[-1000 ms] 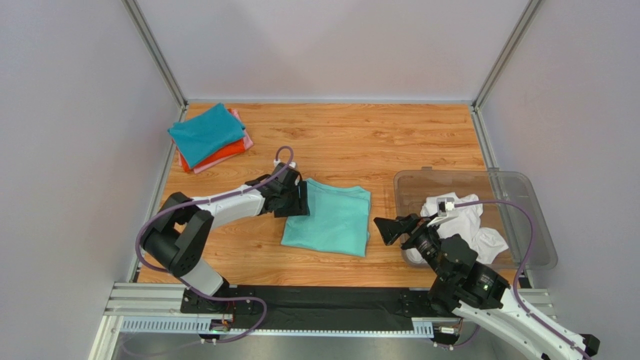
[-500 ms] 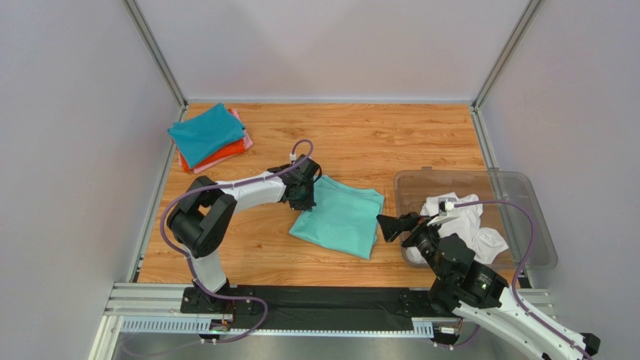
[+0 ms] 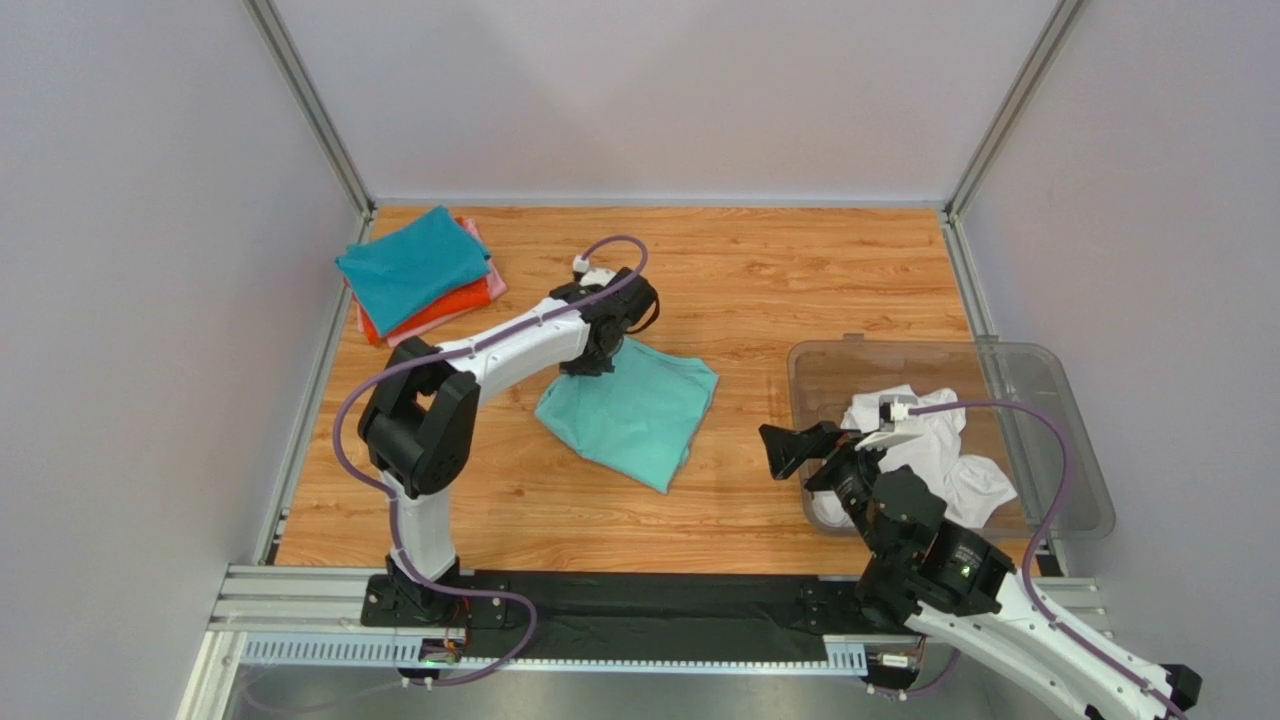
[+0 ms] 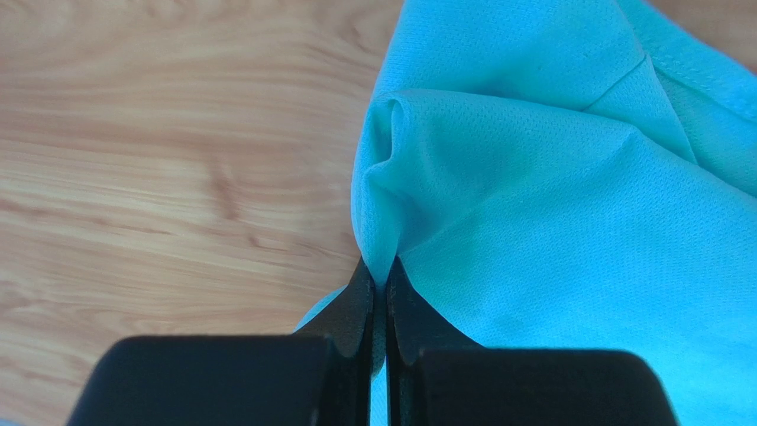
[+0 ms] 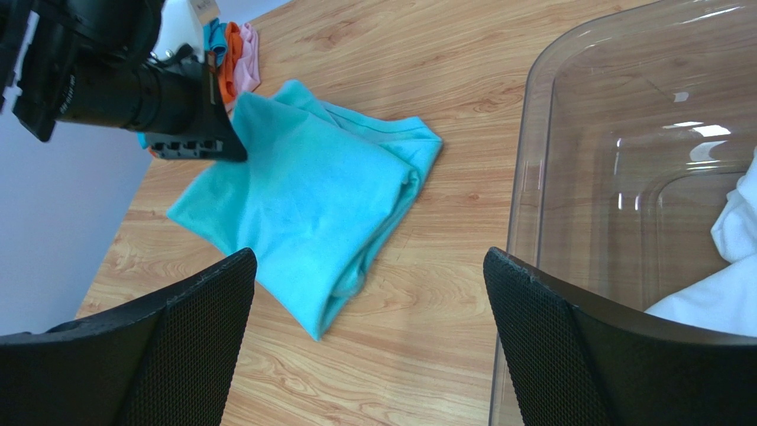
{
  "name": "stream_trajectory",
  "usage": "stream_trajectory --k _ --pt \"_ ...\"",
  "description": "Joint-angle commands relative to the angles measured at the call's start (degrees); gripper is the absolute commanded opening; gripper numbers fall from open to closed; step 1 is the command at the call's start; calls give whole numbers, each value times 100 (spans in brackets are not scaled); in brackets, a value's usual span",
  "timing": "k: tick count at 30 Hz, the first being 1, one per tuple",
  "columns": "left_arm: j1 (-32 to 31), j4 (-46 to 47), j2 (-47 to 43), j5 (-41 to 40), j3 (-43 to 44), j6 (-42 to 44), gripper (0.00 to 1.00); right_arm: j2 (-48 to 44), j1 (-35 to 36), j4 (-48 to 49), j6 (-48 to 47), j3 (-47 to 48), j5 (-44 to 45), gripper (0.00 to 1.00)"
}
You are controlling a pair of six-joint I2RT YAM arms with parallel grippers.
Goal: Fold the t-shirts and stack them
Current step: Neatly place the folded tshirt to the corner
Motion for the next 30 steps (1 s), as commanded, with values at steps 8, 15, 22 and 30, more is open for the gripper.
stream_trajectory --k 8,15,22,30 --pt "951 -424 172 -1607 1388 1465 0 -27 4 -269 -437 32 379 100" --pt "1364 -73 480 -1801 2381 2283 0 -62 4 -252 -630 24 494 100" --pt "1610 103 998 -2135 3497 2828 0 -71 4 -243 -736 6 573 100" --pt "1839 384 1403 -1950 4605 3408 0 25 4 -225 -806 6 784 100"
